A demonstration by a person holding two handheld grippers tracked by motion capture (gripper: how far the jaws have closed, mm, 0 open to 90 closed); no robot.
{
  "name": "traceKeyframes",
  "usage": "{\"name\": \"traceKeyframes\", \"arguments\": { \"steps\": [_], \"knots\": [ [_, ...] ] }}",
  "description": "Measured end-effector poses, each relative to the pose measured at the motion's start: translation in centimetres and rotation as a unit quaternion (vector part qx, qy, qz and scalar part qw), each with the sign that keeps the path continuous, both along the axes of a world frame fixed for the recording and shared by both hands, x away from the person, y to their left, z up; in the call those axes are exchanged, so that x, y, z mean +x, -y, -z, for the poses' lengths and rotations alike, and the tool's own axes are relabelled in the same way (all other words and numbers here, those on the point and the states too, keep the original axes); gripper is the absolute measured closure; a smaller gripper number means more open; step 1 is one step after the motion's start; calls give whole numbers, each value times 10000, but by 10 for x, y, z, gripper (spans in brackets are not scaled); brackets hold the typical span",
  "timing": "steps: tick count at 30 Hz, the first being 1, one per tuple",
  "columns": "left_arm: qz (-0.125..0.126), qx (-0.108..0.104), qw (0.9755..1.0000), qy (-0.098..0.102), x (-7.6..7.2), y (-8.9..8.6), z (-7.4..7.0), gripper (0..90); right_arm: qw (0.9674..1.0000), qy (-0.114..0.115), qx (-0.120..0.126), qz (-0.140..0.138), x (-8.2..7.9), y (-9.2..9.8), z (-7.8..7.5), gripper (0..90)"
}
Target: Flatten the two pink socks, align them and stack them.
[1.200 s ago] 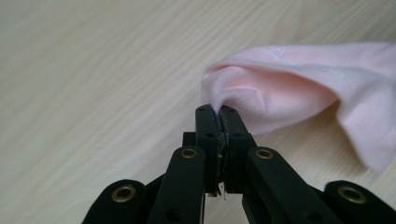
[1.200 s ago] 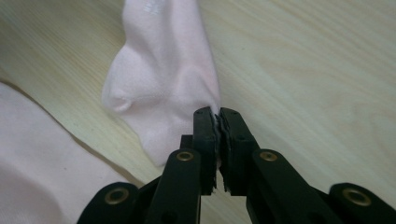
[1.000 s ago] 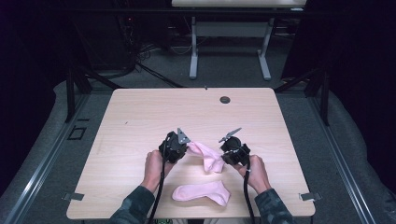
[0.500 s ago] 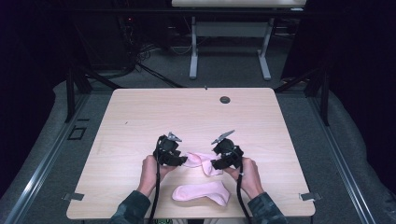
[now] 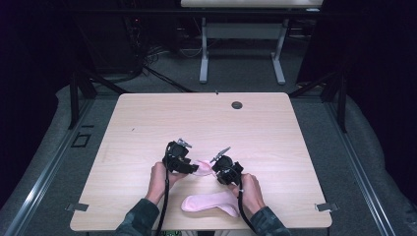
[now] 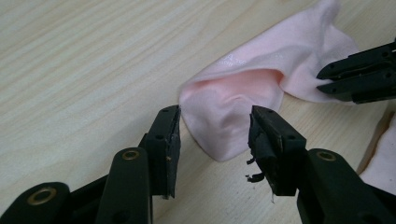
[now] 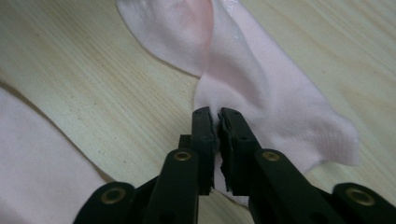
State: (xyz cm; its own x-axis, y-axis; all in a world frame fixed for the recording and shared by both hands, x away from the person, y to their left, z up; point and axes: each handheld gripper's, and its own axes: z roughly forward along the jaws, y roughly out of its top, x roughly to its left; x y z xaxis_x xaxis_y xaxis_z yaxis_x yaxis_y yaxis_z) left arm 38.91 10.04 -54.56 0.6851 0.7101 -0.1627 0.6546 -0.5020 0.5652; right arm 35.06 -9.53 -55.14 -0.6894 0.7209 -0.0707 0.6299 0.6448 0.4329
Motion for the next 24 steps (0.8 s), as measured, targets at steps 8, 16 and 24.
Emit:
{"name": "traceKeyframes", "arguments": {
  "steps": [8, 16, 24],
  "knots": [
    [196, -132, 9997, -103, 8, 5, 5, 486, 9989, 371, 187, -199, -10, 16, -34, 862],
    [511, 25, 9986, -117, 10, 21, 9, 457, 9967, 662, 261, -386, -16, 23, -54, 863],
    [696, 201, 9974, 14, 5, 39, 15, 559, 9936, 940, 439, -458, -18, 28, -67, 864]
  ]
}}
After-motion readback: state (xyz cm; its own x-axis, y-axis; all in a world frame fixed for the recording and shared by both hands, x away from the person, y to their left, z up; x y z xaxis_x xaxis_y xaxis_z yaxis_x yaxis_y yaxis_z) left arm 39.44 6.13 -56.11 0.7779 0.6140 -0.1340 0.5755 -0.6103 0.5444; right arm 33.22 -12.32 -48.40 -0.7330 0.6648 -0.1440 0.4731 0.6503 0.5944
